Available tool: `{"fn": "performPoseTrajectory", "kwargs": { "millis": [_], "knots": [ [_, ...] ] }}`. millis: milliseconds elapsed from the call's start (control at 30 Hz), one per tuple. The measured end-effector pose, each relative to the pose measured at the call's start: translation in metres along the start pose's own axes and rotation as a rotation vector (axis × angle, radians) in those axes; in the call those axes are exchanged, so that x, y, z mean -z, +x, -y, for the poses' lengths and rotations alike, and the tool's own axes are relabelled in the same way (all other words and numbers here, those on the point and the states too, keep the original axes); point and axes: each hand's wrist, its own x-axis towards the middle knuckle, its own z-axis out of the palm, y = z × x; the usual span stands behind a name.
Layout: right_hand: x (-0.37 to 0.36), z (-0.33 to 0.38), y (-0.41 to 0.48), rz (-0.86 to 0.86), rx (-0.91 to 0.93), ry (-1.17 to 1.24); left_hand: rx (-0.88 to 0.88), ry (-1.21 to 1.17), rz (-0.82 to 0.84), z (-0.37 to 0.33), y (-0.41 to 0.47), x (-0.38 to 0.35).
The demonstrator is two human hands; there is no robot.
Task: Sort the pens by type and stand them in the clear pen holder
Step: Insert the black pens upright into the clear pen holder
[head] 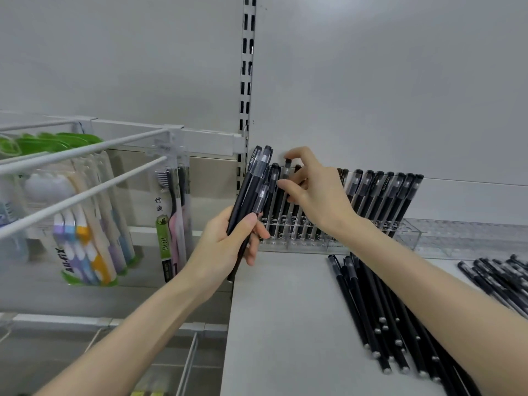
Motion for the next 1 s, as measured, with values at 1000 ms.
{"fn": "performPoseTrajectory", "kwargs": {
  "millis": [1000],
  "knots": [
    [0.024,-0.002,-0.002,-0.261,-0.148,0.306,0.013,0.094,-0.116,0.006,0.0,-0.001]
  ]
}}
